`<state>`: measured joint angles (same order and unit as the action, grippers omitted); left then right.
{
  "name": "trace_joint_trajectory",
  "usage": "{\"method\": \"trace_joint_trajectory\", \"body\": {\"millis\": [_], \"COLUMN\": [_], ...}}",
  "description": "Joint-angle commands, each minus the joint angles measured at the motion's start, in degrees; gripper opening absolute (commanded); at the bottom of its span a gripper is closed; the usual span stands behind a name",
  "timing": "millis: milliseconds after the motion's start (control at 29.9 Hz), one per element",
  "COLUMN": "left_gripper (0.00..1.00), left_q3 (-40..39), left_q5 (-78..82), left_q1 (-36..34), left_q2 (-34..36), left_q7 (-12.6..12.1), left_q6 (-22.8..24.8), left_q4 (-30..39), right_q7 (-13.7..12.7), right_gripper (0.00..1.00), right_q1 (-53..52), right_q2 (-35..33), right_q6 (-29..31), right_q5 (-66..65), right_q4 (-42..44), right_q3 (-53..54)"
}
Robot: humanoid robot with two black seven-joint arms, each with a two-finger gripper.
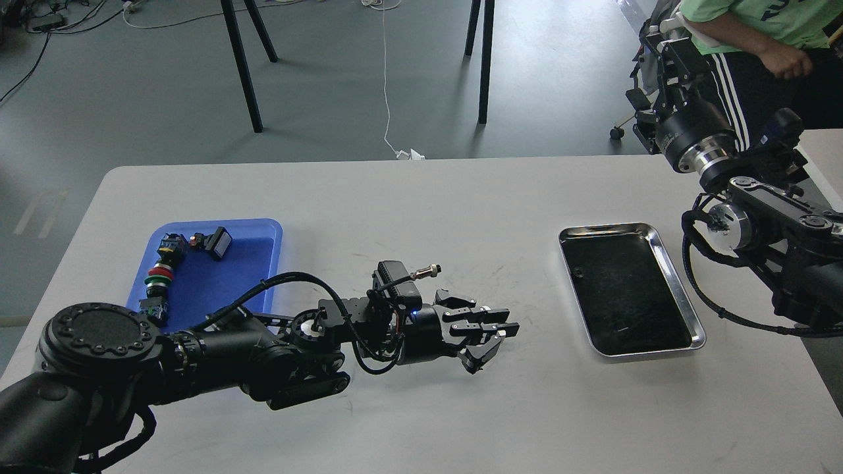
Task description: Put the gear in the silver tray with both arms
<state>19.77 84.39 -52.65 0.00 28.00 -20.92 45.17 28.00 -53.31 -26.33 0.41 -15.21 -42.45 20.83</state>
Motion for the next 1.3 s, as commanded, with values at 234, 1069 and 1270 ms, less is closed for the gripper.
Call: {"method": "trace_joint_trajectory", "body": {"millis": [234, 1069, 1270], "left_gripper": [0.44, 0.85, 0.97], "left_q3": [-0.3, -27.1, -28.4], "left_q5": [-0.3, -49.5, -53.0], "left_q1": [0.2, -2.5, -2.7], "left_q2": [0.0, 23.3, 23.6], "left_q7": [0.0, 0.0, 0.0], "left_q6": [1.4, 9.8, 11.6], "left_q4": [-0.4, -4.7, -6.3], "right_q7": [0.0, 0.0, 0.0], "right_gripper": [0.94, 0.94, 0.95], "right_q1": [0.1, -2.3, -7.4], "right_q2": [1.4, 2.7, 1.5], "right_q6": [0.0, 1.1, 1.4], "right_q5": [0.2, 1.4, 1.4], "right_q4": [0.3, 0.0, -2.5], "right_q3": [2.3, 0.2, -9.9]}}
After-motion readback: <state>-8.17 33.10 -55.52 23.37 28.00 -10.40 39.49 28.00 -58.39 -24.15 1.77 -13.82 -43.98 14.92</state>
